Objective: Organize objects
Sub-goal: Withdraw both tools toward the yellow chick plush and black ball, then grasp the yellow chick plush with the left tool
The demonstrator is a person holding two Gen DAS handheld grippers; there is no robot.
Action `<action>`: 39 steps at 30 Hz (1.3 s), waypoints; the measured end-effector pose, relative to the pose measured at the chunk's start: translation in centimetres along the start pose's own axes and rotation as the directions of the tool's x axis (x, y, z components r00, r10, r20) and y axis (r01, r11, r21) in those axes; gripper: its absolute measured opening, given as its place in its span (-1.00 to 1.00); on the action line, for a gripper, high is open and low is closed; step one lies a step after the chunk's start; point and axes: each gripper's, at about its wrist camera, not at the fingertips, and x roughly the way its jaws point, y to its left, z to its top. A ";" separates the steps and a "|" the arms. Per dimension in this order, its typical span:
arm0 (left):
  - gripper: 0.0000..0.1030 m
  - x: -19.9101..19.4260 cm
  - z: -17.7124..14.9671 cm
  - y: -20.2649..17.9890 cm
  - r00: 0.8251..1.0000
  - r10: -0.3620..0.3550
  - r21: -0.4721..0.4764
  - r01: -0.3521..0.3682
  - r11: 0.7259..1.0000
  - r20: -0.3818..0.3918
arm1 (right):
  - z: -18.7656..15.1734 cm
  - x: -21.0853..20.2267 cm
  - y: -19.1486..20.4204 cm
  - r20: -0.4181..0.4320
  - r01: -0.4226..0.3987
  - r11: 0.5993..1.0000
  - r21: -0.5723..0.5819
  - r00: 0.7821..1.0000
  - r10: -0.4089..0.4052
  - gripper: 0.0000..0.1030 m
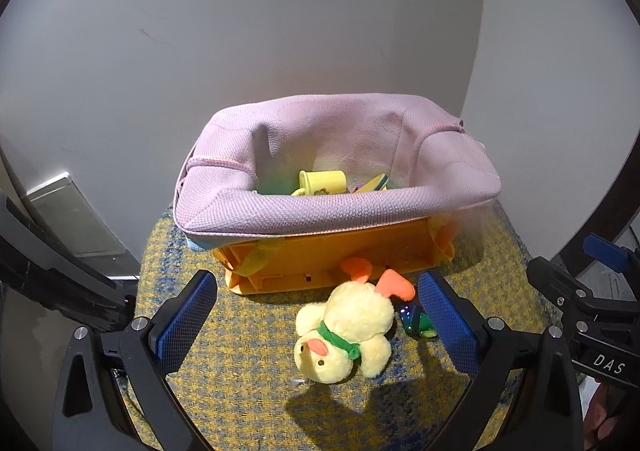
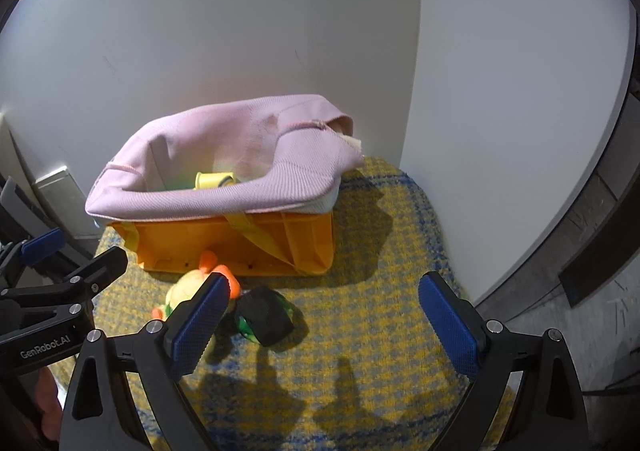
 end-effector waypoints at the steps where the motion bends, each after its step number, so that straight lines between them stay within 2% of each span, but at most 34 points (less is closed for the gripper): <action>1: 0.99 0.2 -0.2 -0.1 1.000 -0.002 0.002 0.002 1.000 -0.004 | -0.2 0.1 -0.1 -0.001 0.002 1.000 0.000 1.000 -0.002 0.86; 24: 0.99 6.8 -3.5 -2.0 0.994 -0.019 0.044 0.024 0.999 -0.110 | -3.6 5.6 -1.2 -0.100 0.015 1.000 0.011 0.995 -0.014 0.86; 39: 0.99 11.6 -5.3 -3.0 0.980 -0.025 0.052 0.036 0.998 -0.196 | -5.3 9.7 -1.9 -0.174 0.013 1.000 0.026 0.985 -0.008 0.86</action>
